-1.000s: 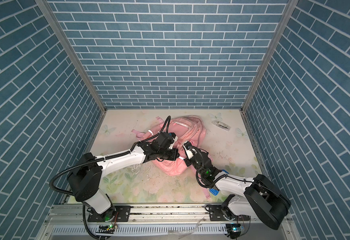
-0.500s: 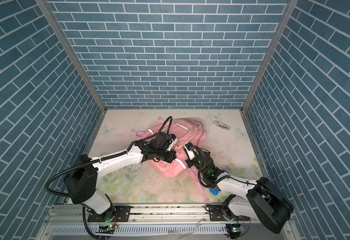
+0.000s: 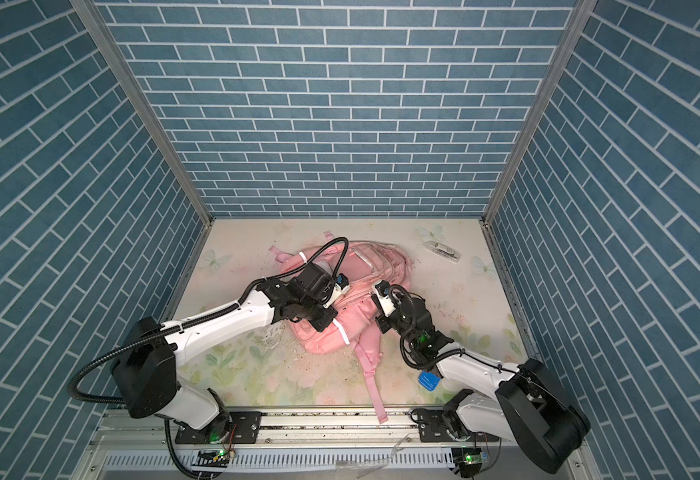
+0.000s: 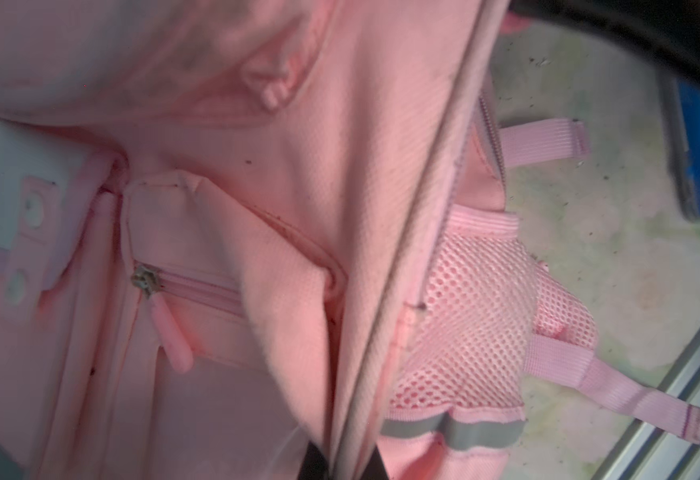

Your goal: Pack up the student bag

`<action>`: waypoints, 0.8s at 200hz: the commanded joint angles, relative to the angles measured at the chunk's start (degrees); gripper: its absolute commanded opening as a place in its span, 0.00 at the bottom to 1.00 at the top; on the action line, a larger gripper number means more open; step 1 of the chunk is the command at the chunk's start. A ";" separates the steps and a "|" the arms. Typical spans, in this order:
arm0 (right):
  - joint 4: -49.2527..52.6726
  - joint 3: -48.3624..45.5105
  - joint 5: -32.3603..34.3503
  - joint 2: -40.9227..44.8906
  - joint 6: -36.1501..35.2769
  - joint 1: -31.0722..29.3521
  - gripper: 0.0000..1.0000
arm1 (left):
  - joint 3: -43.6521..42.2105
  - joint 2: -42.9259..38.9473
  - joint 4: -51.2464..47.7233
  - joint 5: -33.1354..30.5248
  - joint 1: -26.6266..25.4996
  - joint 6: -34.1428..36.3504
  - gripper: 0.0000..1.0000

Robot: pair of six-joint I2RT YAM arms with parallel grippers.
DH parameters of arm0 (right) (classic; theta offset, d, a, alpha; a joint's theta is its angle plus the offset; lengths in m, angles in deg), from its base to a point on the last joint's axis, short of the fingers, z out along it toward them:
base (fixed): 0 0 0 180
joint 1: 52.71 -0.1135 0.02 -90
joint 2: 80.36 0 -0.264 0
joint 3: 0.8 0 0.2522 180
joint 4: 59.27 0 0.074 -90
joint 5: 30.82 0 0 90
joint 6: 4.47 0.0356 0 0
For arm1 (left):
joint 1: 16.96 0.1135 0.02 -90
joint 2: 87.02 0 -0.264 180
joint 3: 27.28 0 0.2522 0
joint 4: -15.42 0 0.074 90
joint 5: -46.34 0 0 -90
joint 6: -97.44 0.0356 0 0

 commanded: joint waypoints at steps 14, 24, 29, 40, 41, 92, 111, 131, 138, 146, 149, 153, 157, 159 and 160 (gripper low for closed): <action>3.58 3.45 2.28 -1.59 2.30 4.73 0.00 | -1.54 -5.60 -1.56 -2.51 2.40 15.99 0.00; 3.86 3.79 1.67 -1.86 2.31 5.72 0.00 | -2.00 -6.07 -1.32 -3.02 3.39 18.82 0.00; 4.05 4.04 1.32 -2.00 2.30 6.06 0.00 | -2.25 -6.21 -1.15 -3.07 3.96 19.86 0.00; 4.46 4.59 -0.38 -2.38 2.20 6.49 0.00 | -2.24 -6.18 -0.87 -2.37 5.59 22.74 0.00; 4.48 4.64 -0.54 -2.48 2.10 6.48 0.00 | -2.22 -6.14 -0.87 -2.28 5.73 23.07 0.00; 5.75 7.81 -9.38 -6.06 2.78 4.59 0.00 | -0.44 -2.97 1.50 -2.59 13.39 33.10 0.00; 4.99 8.75 -8.53 -7.04 3.43 1.51 0.00 | 1.84 -0.88 1.83 -4.53 16.68 31.07 0.00; 4.17 9.34 -7.16 -7.91 4.54 -0.97 0.00 | 4.02 0.67 0.91 -3.27 17.88 22.31 0.22; 3.48 9.42 -7.12 -8.43 4.95 -1.51 0.00 | 3.73 0.35 1.31 -2.81 17.97 18.43 0.29; 3.12 9.60 -6.83 -9.00 5.55 -1.97 0.00 | 2.84 -0.15 1.94 -2.22 17.91 12.08 0.32; 3.10 9.74 -6.73 -9.25 5.71 -2.13 0.00 | 2.47 -0.32 2.24 -2.16 17.99 9.16 0.34; 3.01 9.87 -6.65 -9.61 5.85 -2.34 0.00 | 2.15 -0.66 2.52 -1.91 18.05 5.22 0.35; 3.02 10.08 -6.63 -9.90 5.66 -2.57 0.00 | 1.67 -0.92 2.74 -1.00 18.00 1.17 0.37; 3.12 10.19 -6.45 -10.03 5.60 -2.68 0.00 | 1.32 -1.04 2.84 -0.12 18.04 -0.71 0.38; 3.20 10.26 -6.39 -10.03 5.51 -2.76 0.00 | 1.15 -1.15 2.87 0.38 18.06 -1.62 0.38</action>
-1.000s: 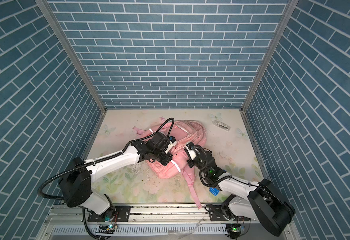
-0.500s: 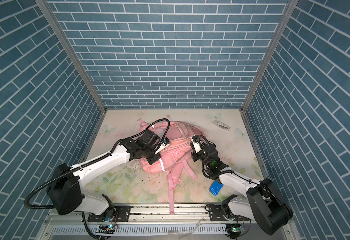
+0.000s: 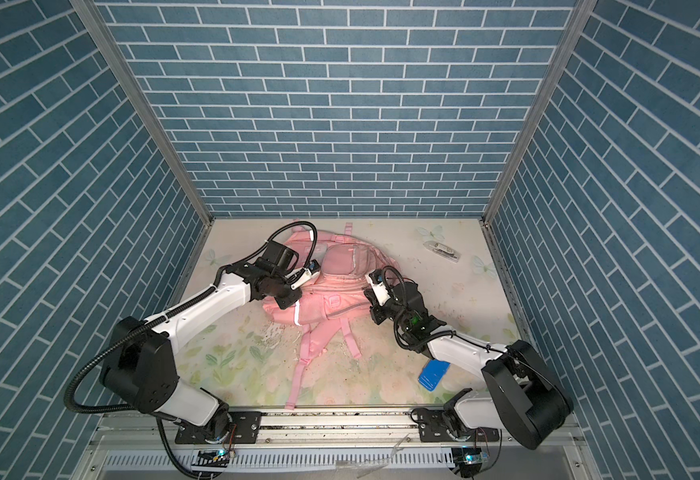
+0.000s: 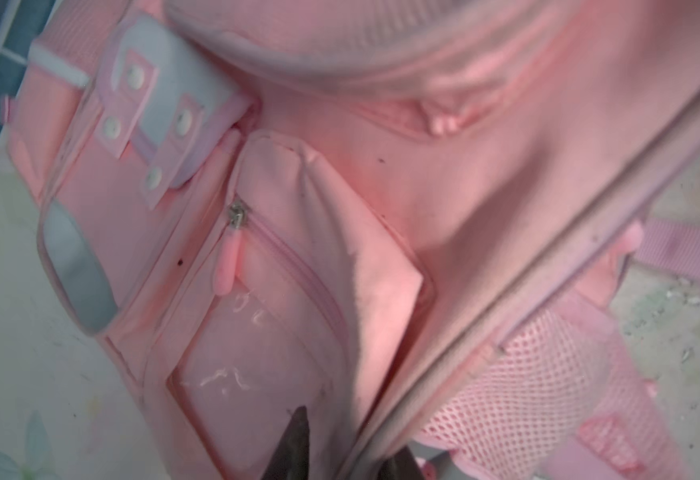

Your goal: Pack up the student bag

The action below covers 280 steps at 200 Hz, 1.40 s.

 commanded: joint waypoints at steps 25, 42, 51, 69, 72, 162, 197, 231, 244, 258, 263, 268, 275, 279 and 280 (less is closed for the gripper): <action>-0.68 3.33 2.63 -2.85 1.67 -1.91 0.00 | -6.15 -5.36 8.43 13.62 -0.29 -43.14 0.43; -0.26 3.71 2.95 -3.23 1.45 -1.92 0.00 | -12.32 -10.69 16.90 14.53 -1.42 -58.97 0.46; 0.00 3.67 3.07 -3.32 1.17 -1.96 0.00 | -15.74 -14.05 22.53 13.67 -2.60 -66.33 0.48; 0.49 3.49 3.41 -3.23 0.63 -1.99 0.00 | -21.47 -20.00 31.32 8.50 -5.60 -80.14 0.52; 0.53 3.43 3.44 -3.25 0.49 -1.99 0.00 | -22.41 -20.76 32.88 7.81 -6.09 -81.94 0.52; 2.73 2.29 2.04 -2.06 -1.58 -2.28 0.00 | -33.37 -16.02 59.90 -9.04 -21.20 -111.54 0.55; 2.99 1.12 1.76 -1.17 -1.58 -2.60 0.00 | -32.68 -9.78 65.30 -11.58 -22.92 -114.64 0.55; 2.99 0.15 1.84 -0.62 -1.41 -2.70 0.00 | -31.48 -4.54 66.47 -12.73 -23.32 -116.02 0.54; 2.91 -0.13 1.84 -0.51 -1.40 -2.70 0.00 | -30.40 -3.12 64.42 -14.94 -23.97 -115.68 0.54; 2.76 -0.48 1.89 -0.51 -1.33 -2.83 0.00 | -29.35 -1.89 63.34 -17.03 -24.35 -115.47 0.54; 2.69 -0.58 1.94 -0.58 -1.35 -2.83 0.00 | -29.04 -1.56 63.29 -17.69 -24.30 -115.13 0.54; 2.57 -0.73 2.07 -0.59 -1.32 -2.89 0.00 | -28.64 -1.21 62.79 -18.46 -24.31 -114.97 0.54; 2.39 -0.91 2.19 -0.56 -1.26 -2.92 0.00 | -28.10 -0.99 61.88 -19.63 -24.36 -114.87 0.54; 2.31 -0.93 2.27 -0.58 -1.26 -2.91 0.00 | -27.88 -0.78 61.65 -20.21 -24.30 -114.68 0.53; 2.26 -0.93 2.28 -0.59 -1.25 -2.93 0.00 | -27.87 -0.75 61.68 -20.38 -24.30 -114.60 0.53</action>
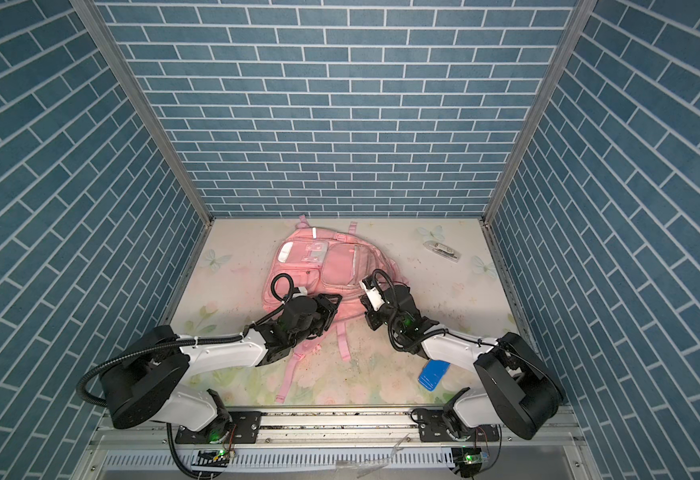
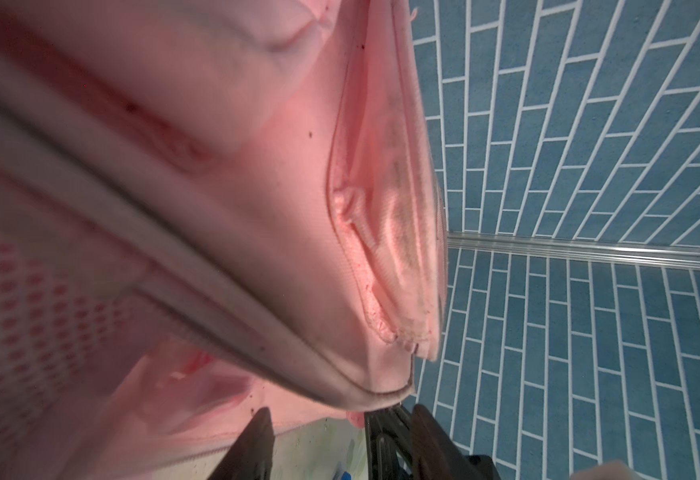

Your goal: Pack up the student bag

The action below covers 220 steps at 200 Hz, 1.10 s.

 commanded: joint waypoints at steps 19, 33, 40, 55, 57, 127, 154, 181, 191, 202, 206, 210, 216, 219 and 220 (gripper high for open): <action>-0.74 -1.15 0.69 1.31 -1.12 -0.67 0.00 | 2.66 1.61 -1.59 -6.93 0.27 0.95 0.47; -0.70 -1.15 0.95 1.31 -1.04 -0.67 0.00 | 2.28 2.63 -0.83 -5.18 1.21 1.26 0.33; -0.67 -1.15 1.28 1.30 -1.06 -0.63 0.00 | 1.92 3.25 -0.27 -3.91 1.66 1.28 0.23; -0.40 -1.01 2.68 1.69 -0.63 -0.62 0.00 | 1.01 3.50 0.67 -1.36 2.65 1.71 0.06; -0.35 -1.07 3.08 1.73 -0.43 -0.65 0.00 | 1.01 3.53 0.64 -1.07 2.81 1.93 0.04; 1.83 -0.39 5.29 2.94 1.95 6.86 0.00 | -2.12 -6.55 -9.61 13.55 8.33 12.14 0.00; 3.86 1.86 4.69 1.02 1.80 11.15 0.00 | -4.39 -11.28 -13.92 21.62 12.64 16.18 0.00; 5.30 4.23 4.01 -0.18 -0.18 13.83 0.00 | -3.30 -15.30 -21.38 24.87 16.33 23.48 0.00; 5.27 4.71 3.00 -0.11 -0.49 14.87 0.00 | -2.52 -16.18 -23.84 26.47 18.22 26.18 0.00; 5.36 5.21 1.39 -0.02 -0.99 15.59 0.00 | -1.39 -16.36 -25.76 28.85 20.26 29.26 0.00; 5.45 5.45 0.58 -0.01 -1.40 15.68 0.00 | -0.66 -16.26 -26.76 29.62 21.14 30.53 0.00; 5.61 5.57 -0.33 -0.02 -1.85 15.73 0.00 | 0.19 -16.04 -27.86 30.25 21.73 31.81 0.00; 5.98 5.98 -2.37 -0.01 -2.62 15.78 0.00 | 1.65 -15.55 -29.36 31.26 22.80 33.85 0.00; 6.22 6.09 -3.73 -0.01 -3.22 15.74 0.00 | 2.53 -15.04 -30.47 31.69 23.35 35.40 0.00; 6.34 6.16 -4.20 -0.05 -3.36 15.76 0.00 | 2.71 -14.89 -30.87 31.80 23.48 35.81 0.00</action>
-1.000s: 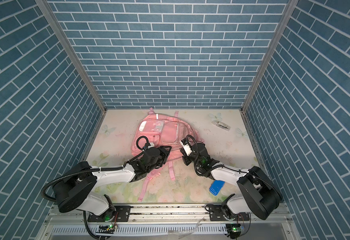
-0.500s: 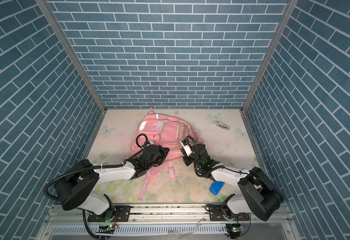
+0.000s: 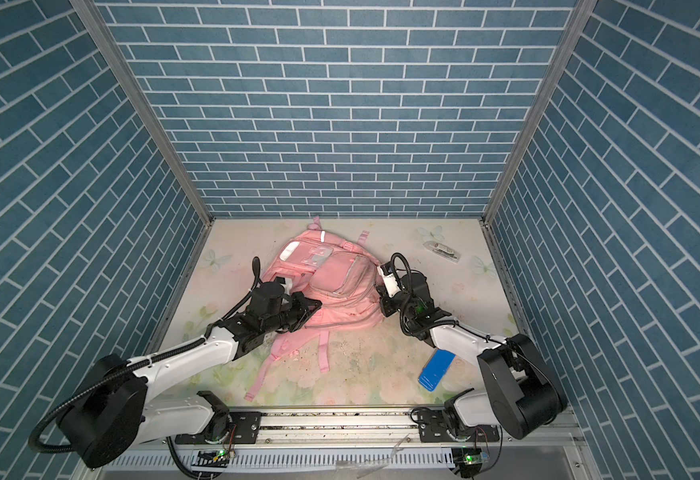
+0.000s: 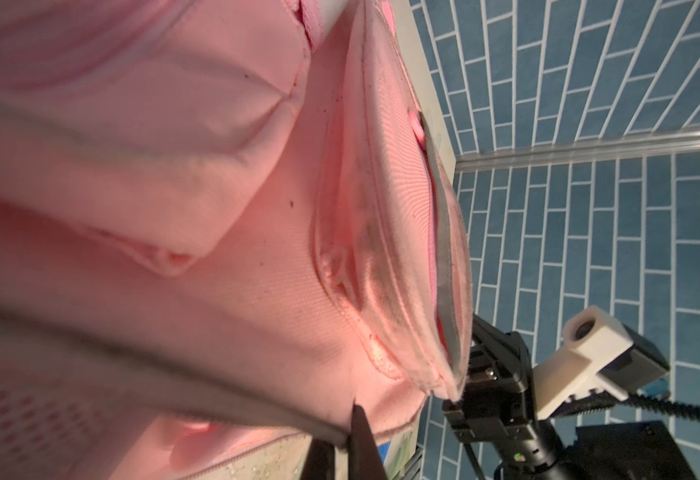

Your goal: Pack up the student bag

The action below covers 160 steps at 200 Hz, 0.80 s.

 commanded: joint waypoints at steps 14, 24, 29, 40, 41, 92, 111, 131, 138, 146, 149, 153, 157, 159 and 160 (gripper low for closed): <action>2.10 2.73 -5.25 -0.35 -4.52 3.18 0.00 | 9.04 2.35 -15.47 2.96 6.60 17.70 0.00; 2.11 2.66 -7.33 -0.25 -4.03 2.86 0.00 | 11.61 3.72 -17.59 3.23 7.91 20.74 0.00; 2.26 2.57 -7.67 -0.11 -3.87 2.56 0.00 | 12.58 4.35 -18.05 3.73 8.61 21.98 0.00; 2.90 2.66 -8.14 0.27 -3.66 1.55 0.00 | 14.59 5.76 -19.29 4.69 10.38 24.14 0.00; 2.95 2.65 -8.14 0.32 -3.66 1.45 0.00 | 14.77 5.90 -19.44 4.80 10.48 24.33 0.00; 4.69 4.69 -6.64 -0.92 -0.90 -7.90 0.00 | 25.08 14.97 -25.37 8.07 19.16 35.54 0.00; 3.58 5.95 -5.46 -2.49 0.89 -10.51 0.00 | 28.38 17.22 -27.08 7.29 20.46 35.58 0.28; 2.85 7.34 -4.38 -3.99 2.21 -11.96 0.00 | 23.74 13.06 -22.34 7.00 20.27 28.25 0.45; 2.64 7.63 -4.19 -4.41 2.52 -12.22 0.00 | 20.46 10.45 -20.13 7.07 19.91 23.97 0.49; 2.47 7.87 -4.02 -4.79 2.59 -12.40 0.00 | 16.38 7.24 -16.66 6.70 19.06 19.19 0.51; 2.42 7.91 -3.97 -4.93 2.67 -12.58 0.00 | 14.90 6.16 -15.54 6.48 18.51 17.30 0.51; 2.42 8.04 -4.00 -5.13 2.60 -12.73 0.00 | 12.97 4.29 -14.14 5.74 17.76 14.85 0.52; 2.46 8.06 -3.93 -5.20 2.55 -12.78 0.00 | 11.23 2.52 -12.88 4.68 16.69 12.52 0.52; 2.46 8.09 -4.01 -5.29 2.51 -12.79 0.00 | 10.20 1.71 -12.31 4.03 16.14 11.39 0.52; 2.51 8.09 -4.01 -5.28 2.51 -12.83 0.00 | 9.72 1.28 -11.99 3.64 15.82 10.84 0.53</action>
